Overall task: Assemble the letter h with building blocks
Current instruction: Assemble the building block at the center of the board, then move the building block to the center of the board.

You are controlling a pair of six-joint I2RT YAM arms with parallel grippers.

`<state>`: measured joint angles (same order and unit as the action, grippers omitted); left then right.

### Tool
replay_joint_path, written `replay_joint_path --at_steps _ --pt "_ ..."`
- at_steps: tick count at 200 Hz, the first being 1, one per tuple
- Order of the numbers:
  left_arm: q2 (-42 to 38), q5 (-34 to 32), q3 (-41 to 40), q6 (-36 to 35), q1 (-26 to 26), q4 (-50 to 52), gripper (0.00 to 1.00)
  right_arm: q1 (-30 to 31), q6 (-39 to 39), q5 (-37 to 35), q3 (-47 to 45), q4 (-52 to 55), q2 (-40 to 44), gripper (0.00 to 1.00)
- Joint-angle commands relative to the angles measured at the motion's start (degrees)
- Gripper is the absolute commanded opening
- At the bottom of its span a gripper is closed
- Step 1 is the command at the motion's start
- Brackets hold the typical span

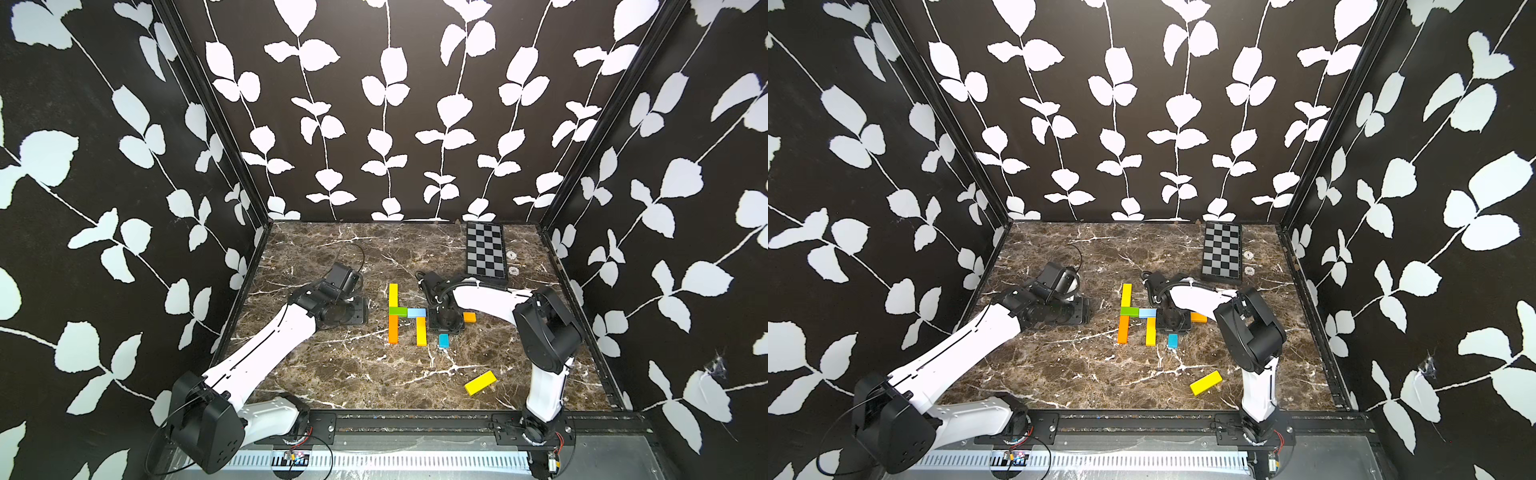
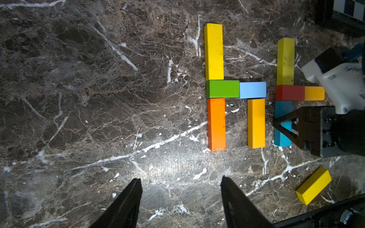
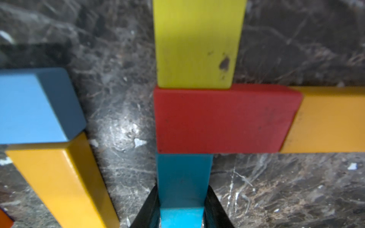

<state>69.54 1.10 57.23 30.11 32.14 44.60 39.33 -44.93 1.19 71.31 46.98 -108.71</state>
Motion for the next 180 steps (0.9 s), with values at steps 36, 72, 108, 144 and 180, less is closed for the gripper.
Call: replay_joint_path --at_steps 36,72,108,144,180 --pt "0.1 0.3 0.4 -0.8 -0.2 0.0 0.66 0.1 0.4 -0.5 -0.8 0.8 -0.2 0.51" --pt "0.0 0.5 0.9 -0.8 -0.2 0.5 0.66 0.3 0.3 -1.7 0.3 2.9 2.4 0.53" --pt "-1.4 0.5 2.4 -1.0 -0.3 1.3 0.69 1.9 -3.8 -10.2 -0.4 9.9 13.6 0.76" --pt "-2.1 0.2 4.0 -2.4 -0.2 1.8 0.71 2.1 -18.3 -14.8 -12.1 14.4 29.1 0.82" --pt "-1.6 1.4 4.7 -5.4 -0.2 2.0 0.72 4.5 -32.5 -13.4 -26.0 12.7 41.1 0.85"
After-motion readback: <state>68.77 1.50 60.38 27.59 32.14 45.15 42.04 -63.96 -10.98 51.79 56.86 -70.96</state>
